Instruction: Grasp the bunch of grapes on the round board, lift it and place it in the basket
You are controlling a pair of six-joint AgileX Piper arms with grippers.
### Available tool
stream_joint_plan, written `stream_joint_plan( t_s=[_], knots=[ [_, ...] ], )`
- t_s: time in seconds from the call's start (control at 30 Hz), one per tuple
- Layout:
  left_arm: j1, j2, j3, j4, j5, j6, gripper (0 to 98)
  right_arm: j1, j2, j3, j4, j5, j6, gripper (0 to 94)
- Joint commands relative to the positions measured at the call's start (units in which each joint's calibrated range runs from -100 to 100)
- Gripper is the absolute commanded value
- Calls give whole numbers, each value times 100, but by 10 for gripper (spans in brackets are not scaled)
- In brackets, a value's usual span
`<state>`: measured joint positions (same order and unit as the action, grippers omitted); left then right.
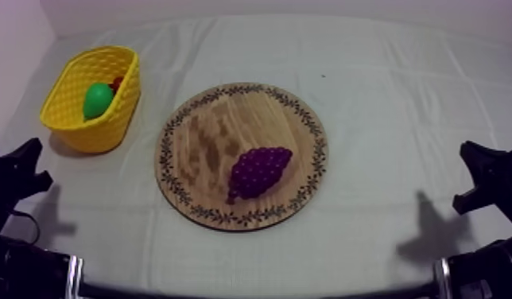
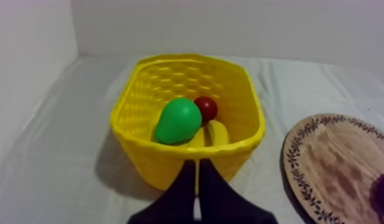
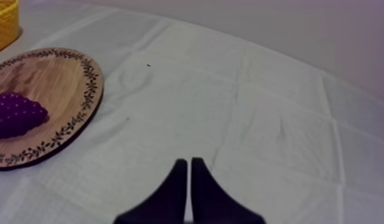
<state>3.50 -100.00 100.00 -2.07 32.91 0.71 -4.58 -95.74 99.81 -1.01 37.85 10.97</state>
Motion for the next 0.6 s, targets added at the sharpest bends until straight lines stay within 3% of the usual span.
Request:
stream_joint_plan(
  t_s=[0.0,0.37,0.57],
  knots=[
    [1,0,0,-4,5,-35,0,-2,-1,-3,1,-3,-1,4],
    [241,381,-613,109,-5,-94,0,-2,-1,-3,1,-3,-1,4],
    [614,1403,-2272,317,777,-203,0,-2,-1,-3,1,-3,-3,4]
  ],
)
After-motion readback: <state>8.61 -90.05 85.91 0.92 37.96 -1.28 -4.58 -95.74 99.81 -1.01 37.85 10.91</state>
